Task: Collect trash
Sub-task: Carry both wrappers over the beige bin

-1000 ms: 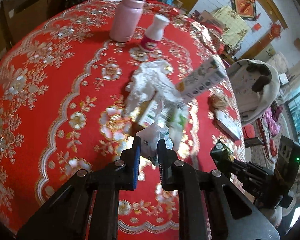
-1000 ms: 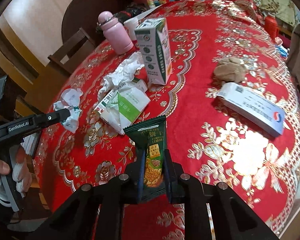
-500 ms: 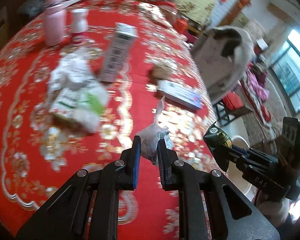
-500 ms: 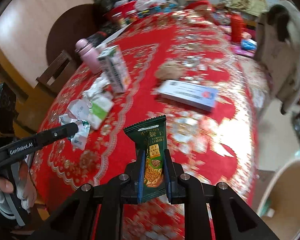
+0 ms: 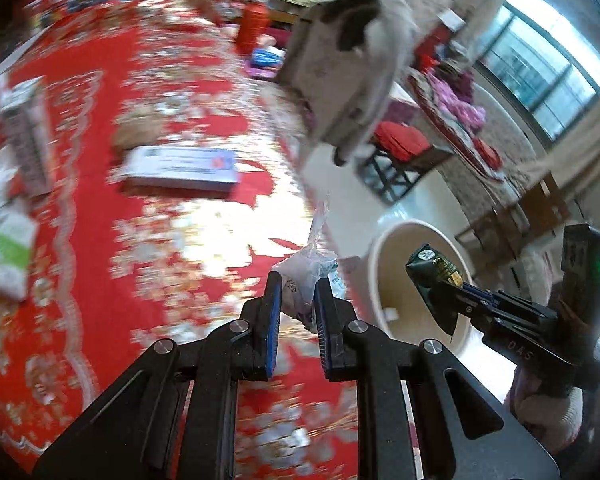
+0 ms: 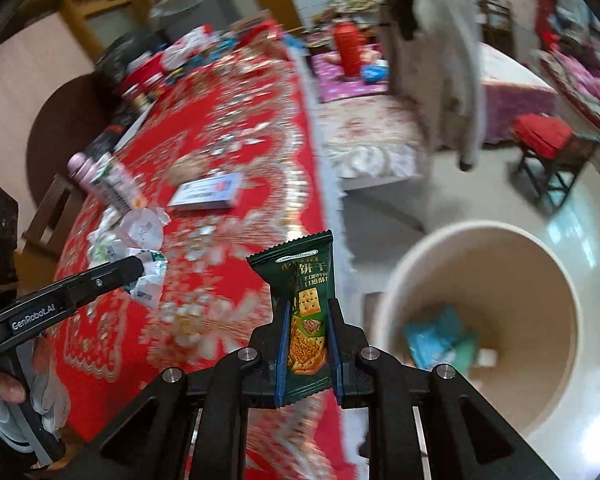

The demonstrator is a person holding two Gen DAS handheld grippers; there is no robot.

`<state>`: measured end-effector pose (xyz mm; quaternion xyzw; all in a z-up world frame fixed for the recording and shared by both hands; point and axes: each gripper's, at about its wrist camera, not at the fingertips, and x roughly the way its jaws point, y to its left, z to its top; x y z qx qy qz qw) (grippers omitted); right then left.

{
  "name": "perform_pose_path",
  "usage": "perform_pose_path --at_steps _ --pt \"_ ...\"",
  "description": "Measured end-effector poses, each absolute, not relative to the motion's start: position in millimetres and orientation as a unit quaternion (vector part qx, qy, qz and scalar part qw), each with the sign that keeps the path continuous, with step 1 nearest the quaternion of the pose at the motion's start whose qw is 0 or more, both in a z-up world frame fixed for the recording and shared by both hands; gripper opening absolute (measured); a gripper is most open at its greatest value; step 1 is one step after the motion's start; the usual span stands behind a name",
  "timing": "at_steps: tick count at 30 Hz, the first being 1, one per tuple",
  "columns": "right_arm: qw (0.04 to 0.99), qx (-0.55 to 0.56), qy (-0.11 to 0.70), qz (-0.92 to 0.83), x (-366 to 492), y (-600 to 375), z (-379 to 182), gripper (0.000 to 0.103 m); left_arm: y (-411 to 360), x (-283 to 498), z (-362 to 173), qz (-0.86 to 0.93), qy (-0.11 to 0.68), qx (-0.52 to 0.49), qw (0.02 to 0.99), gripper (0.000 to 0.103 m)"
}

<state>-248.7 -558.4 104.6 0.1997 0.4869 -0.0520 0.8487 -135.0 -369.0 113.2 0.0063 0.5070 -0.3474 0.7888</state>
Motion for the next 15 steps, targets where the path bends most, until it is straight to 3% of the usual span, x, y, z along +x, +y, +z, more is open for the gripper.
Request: perform_pose_path --at_steps 15 --pt "0.819 0.261 0.488 -0.155 -320 -649 86 0.016 -486 -183 88 -0.426 0.531 0.049 0.731 0.014"
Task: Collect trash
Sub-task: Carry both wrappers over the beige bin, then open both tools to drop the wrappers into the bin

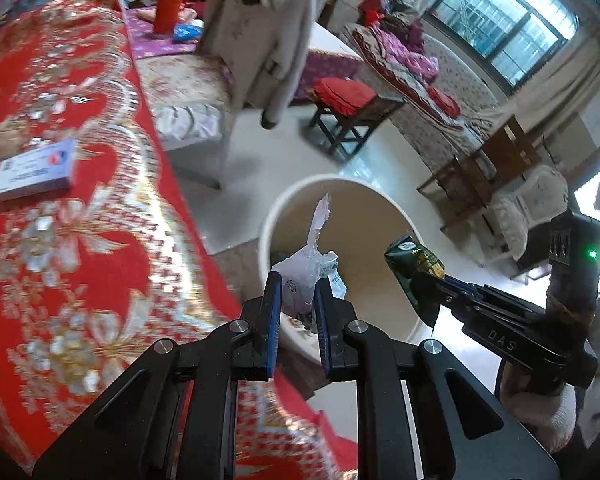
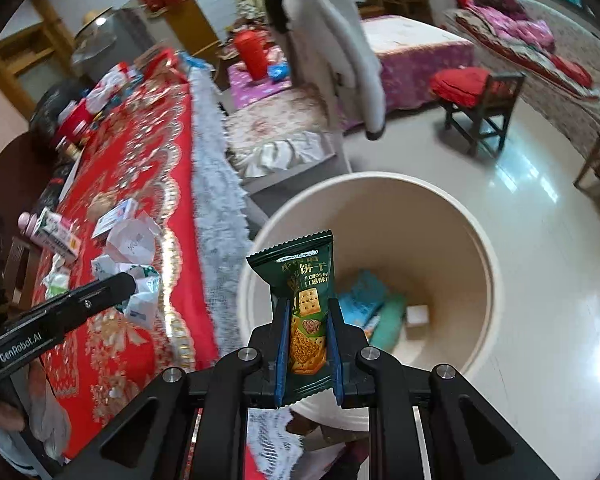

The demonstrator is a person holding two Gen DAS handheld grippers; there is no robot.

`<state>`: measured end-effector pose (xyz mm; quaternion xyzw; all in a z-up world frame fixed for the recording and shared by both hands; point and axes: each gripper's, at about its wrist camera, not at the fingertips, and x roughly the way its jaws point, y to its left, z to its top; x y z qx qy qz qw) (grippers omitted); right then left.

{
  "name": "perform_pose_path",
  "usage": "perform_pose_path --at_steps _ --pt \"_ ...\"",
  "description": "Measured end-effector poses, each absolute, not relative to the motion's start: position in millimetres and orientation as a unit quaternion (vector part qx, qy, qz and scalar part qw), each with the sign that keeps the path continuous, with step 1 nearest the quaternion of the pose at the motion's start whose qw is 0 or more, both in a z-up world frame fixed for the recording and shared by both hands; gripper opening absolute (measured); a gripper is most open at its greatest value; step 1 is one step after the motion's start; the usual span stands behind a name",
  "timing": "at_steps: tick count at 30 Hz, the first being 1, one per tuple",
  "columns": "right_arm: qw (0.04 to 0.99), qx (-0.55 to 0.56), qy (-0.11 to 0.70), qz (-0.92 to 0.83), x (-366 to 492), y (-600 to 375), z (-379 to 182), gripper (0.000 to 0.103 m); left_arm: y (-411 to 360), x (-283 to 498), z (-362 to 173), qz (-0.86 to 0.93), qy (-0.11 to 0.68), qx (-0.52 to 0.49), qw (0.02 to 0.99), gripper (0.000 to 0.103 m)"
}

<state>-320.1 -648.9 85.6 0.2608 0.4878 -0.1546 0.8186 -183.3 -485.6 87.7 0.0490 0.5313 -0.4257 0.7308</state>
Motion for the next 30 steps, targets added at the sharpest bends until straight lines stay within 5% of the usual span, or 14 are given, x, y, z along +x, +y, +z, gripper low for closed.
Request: perform_pose_path --at_steps 30 --pt "0.792 0.290 0.506 -0.181 -339 -683 63 0.016 -539 -198 55 -0.431 0.562 0.063 0.703 0.014"
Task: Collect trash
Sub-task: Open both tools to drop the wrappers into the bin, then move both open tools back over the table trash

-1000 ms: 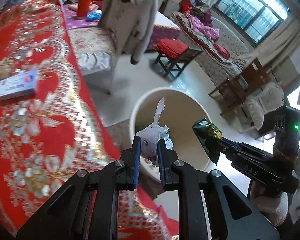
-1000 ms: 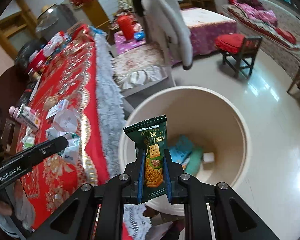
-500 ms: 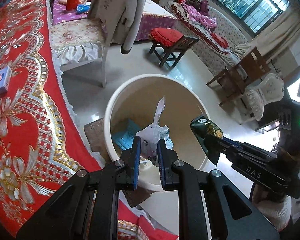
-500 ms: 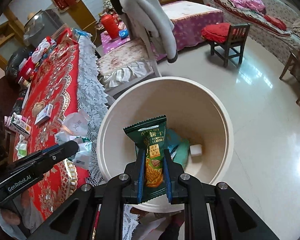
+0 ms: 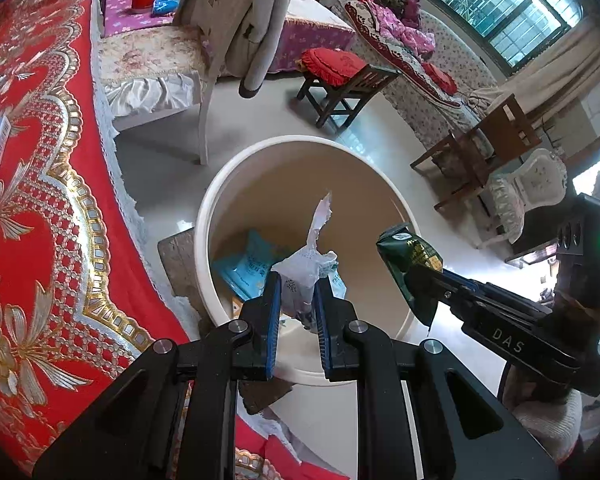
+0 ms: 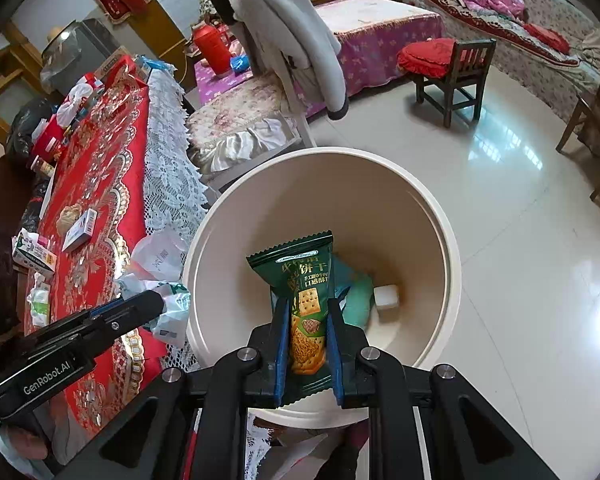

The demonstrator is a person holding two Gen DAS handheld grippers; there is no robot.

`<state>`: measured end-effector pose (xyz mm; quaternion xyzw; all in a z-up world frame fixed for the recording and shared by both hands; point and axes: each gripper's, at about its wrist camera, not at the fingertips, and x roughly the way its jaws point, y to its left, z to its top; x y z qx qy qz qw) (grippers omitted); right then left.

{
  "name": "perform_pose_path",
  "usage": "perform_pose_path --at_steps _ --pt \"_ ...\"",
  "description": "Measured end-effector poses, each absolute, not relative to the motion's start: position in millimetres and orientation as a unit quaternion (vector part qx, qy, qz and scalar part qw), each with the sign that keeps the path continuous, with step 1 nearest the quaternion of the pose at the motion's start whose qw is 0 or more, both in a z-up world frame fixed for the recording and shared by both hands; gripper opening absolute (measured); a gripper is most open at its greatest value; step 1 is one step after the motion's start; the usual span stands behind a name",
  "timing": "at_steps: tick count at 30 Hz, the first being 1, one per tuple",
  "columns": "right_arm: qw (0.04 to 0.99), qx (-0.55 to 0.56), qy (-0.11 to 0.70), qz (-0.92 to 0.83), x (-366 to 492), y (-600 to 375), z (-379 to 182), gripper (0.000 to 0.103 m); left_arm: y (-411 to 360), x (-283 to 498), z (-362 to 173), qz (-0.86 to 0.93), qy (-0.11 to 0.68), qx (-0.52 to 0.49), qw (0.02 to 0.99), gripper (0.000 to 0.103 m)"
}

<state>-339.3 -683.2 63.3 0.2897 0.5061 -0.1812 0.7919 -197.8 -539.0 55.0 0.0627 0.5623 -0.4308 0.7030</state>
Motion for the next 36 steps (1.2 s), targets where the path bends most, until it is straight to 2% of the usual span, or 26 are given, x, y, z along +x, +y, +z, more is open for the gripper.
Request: perform_pose_path --at_steps 4,5,7,10,24,36 --pt "0.787 0.294 0.508 -0.188 -338 -686 62 0.019 -540 -198 54 -0.433 0.566 0.058 0.699 0.017" --pt "0.786 0.295 0.508 -0.191 -338 -687 61 0.028 -540 -198 54 -0.433 0.569 0.057 0.697 0.018" --pt "0.785 0.301 0.505 -0.193 -339 -690 61 0.036 -540 -197 53 -0.432 0.572 0.054 0.695 0.027" --pt "0.785 0.304 0.504 -0.195 -339 -690 62 0.036 -539 -197 53 -0.431 0.576 0.048 0.693 0.039" --pt "0.789 0.298 0.506 -0.178 -327 -674 67 0.037 -518 -192 67 -0.411 0.559 0.054 0.718 0.040" --pt "0.808 0.274 0.505 -0.133 -285 -634 81 0.038 -467 -171 78 -0.373 0.542 0.036 0.752 0.040"
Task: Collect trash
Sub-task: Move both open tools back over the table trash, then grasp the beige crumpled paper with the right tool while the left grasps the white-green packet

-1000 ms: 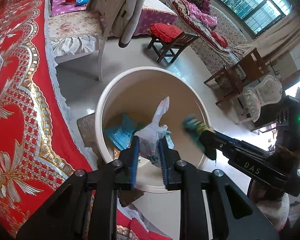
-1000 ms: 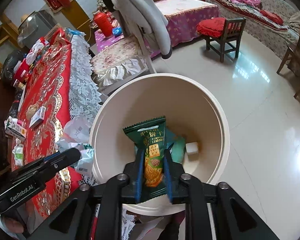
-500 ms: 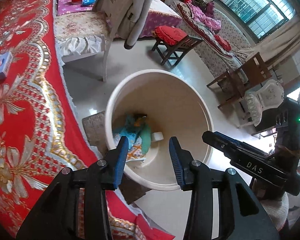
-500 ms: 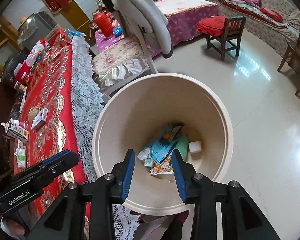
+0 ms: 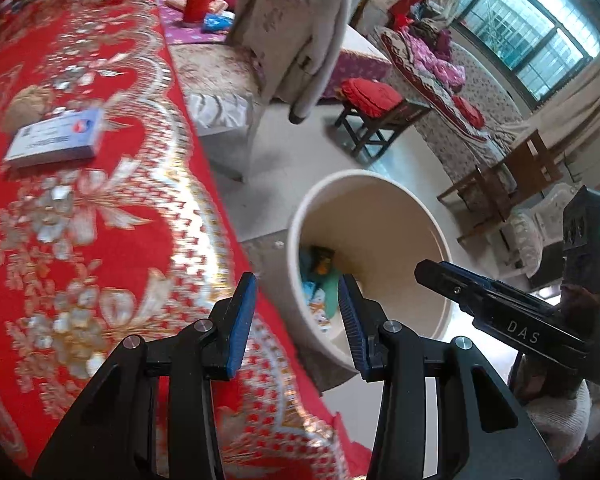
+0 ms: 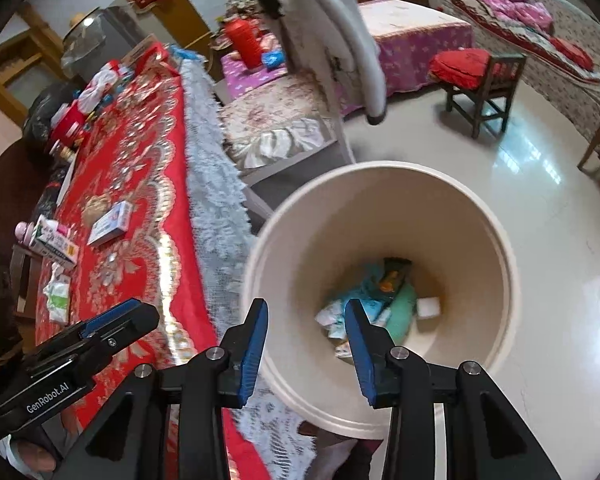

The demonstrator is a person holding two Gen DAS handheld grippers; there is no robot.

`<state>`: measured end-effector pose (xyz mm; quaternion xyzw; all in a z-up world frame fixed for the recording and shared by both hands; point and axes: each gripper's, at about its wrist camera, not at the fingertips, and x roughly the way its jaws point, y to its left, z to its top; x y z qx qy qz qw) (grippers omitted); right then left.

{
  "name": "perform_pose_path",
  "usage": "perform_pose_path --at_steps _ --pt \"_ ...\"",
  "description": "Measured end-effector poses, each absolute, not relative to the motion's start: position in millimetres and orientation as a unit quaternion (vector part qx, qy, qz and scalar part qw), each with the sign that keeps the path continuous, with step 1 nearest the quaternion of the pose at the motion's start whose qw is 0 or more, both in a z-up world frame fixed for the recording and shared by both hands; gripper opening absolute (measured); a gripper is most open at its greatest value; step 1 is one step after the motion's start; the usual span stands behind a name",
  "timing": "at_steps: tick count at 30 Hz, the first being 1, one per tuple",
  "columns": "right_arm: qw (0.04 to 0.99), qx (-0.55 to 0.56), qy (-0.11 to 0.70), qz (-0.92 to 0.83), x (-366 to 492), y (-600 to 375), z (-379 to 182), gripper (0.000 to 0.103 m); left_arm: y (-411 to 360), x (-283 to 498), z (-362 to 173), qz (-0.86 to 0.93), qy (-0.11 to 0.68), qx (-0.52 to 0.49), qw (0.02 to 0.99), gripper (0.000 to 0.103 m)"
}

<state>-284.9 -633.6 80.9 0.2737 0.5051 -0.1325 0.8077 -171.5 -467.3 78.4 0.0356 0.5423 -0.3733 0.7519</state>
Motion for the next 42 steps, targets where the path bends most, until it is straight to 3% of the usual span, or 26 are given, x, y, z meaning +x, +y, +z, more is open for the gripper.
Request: perform_pose_path --at_steps 26,29,32,39,42 --pt "0.811 0.197 0.549 0.045 -142 -443 68 0.043 -199 -74 87 -0.157 0.525 -0.064 0.834 0.040" --pt "0.809 0.194 0.552 0.053 -133 -430 66 0.043 -168 -56 88 -0.127 0.516 -0.074 0.844 0.045" --pt "0.808 0.192 0.555 0.056 -123 -419 62 0.044 -150 -39 88 -0.114 0.512 -0.076 0.848 0.052" --pt "0.814 0.181 0.549 0.060 -86 -407 67 0.045 -150 -5 72 -0.110 0.527 -0.049 0.841 0.053" --pt "0.821 0.175 0.540 0.060 -64 -406 74 0.052 -160 -1 66 -0.119 0.536 -0.032 0.835 0.053"
